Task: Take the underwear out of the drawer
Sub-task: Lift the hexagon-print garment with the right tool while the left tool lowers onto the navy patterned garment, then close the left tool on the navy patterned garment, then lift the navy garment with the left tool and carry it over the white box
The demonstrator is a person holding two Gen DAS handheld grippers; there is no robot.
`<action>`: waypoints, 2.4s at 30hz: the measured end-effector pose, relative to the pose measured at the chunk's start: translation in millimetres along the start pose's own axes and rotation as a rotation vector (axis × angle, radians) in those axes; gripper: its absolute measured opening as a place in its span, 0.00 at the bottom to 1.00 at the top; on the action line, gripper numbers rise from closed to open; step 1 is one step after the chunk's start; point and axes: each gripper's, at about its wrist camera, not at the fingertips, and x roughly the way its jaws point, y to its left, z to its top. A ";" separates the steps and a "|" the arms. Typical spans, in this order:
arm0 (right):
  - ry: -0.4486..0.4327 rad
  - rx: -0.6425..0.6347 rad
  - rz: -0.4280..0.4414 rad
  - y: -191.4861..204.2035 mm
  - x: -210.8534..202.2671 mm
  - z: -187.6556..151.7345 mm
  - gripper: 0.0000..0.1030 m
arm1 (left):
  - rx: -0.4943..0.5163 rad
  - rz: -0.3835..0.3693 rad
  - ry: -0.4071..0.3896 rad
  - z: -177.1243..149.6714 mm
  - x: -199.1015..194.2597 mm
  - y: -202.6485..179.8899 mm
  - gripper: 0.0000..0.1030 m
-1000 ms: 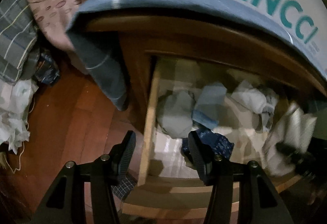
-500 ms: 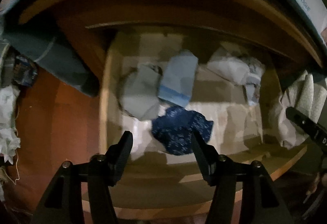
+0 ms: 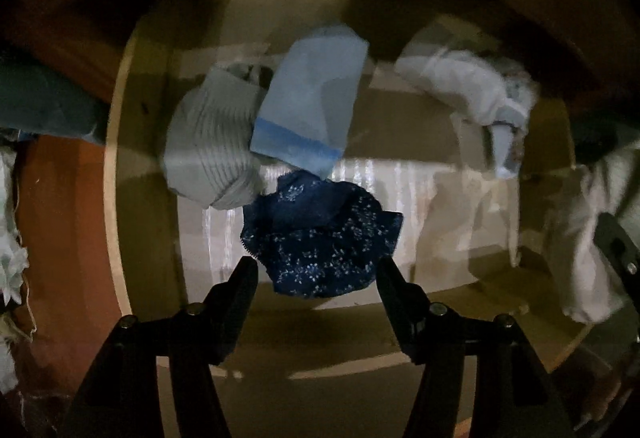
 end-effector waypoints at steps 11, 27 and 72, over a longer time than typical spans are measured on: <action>0.021 0.005 0.010 1.4 4.9 1.7 0.29 | 0.014 0.000 0.179 21.6 33.9 -13.9 0.61; 0.043 -0.044 0.010 13.3 11.1 1.8 0.30 | -0.079 -0.004 0.296 40.4 55.9 -14.9 0.61; 0.088 -0.089 -0.015 23.7 24.4 -1.7 0.30 | -0.103 -0.003 0.220 26.0 24.8 18.5 0.62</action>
